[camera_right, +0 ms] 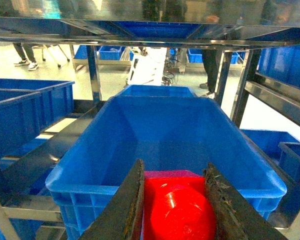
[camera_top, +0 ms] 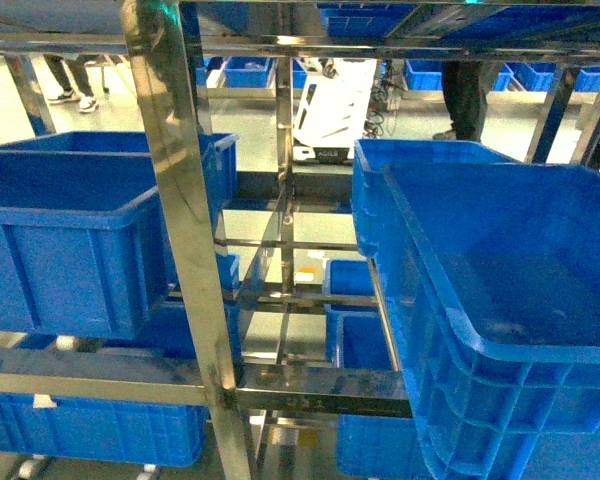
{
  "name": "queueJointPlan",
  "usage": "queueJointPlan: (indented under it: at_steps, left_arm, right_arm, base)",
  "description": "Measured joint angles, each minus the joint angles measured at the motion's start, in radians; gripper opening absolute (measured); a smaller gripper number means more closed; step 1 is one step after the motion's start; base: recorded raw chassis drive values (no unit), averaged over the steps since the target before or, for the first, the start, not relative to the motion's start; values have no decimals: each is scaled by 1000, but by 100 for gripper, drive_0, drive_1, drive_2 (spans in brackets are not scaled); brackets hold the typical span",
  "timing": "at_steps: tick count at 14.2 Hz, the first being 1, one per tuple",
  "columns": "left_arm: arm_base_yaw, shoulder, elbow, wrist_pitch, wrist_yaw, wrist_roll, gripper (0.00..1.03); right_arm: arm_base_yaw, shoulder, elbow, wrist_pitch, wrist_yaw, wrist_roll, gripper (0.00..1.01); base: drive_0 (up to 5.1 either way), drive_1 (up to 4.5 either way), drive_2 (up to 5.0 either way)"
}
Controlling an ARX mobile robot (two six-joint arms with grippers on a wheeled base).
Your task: Pick red block from blue box to shelf
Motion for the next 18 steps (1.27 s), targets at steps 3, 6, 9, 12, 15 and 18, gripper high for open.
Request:
queueJointPlan:
  at_steps: [3, 6, 9, 12, 15, 18]
  left_arm:
    - [0, 0, 0, 0, 0, 0, 98]
    - [0, 0, 0, 0, 0, 0, 98]
    - [0, 0, 0, 0, 0, 0, 98]
    - [0, 0, 0, 0, 0, 0, 98]
    - [0, 0, 0, 0, 0, 0, 98]
    - [0, 0, 0, 0, 0, 0, 98]
  right_arm:
    - [0, 0, 0, 0, 0, 0, 26]
    - [0, 0, 0, 0, 0, 0, 26]
    - [0, 0, 0, 0, 0, 0, 26]
    - [0, 0, 0, 0, 0, 0, 26]
    - [0, 0, 0, 0, 0, 0, 26]
    - [0, 0, 0, 0, 0, 0, 26]
  base:
    - [0, 0, 0]
    - [0, 0, 0]
    - [0, 0, 0]
    - [0, 0, 0]
    - [0, 0, 0]
    - [0, 0, 0]
